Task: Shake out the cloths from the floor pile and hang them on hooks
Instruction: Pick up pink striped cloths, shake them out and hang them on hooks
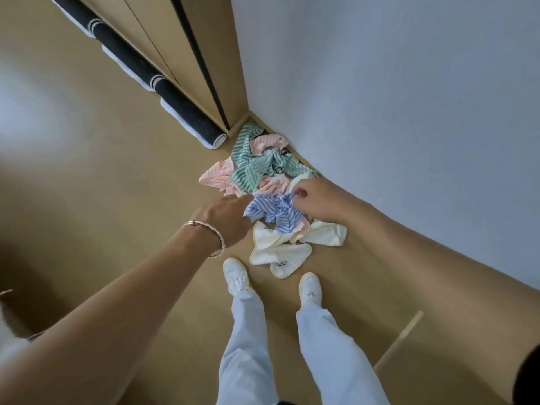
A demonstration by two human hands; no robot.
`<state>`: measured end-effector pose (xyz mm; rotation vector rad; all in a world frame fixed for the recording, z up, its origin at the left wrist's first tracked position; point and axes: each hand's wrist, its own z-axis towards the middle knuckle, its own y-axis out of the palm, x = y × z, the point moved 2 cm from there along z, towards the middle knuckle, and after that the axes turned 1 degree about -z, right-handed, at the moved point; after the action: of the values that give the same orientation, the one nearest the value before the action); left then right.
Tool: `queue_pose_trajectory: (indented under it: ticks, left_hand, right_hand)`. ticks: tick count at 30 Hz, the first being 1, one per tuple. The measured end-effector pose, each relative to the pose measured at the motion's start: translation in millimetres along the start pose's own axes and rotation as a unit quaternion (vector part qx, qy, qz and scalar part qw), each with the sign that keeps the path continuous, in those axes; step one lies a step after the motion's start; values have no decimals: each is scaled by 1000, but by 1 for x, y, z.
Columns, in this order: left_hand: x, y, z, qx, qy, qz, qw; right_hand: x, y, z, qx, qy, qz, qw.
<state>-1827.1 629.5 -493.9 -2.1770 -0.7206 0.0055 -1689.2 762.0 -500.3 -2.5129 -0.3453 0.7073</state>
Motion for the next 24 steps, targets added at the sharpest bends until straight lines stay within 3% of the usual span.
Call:
queue_pose_trajectory:
  ticks: [8,16,24]
  left_hand:
    - [-56,113,121,-60,28,14,998]
    - [-105,237,256,-34,-6,-2,999]
    - [-134,332,339,-62,-18,-10,998]
  right_hand:
    - [73,124,162,-77,71,42,994]
    - [125,245,314,-107,37,45,993]
    - [153,308,412,-100,10,23,995]
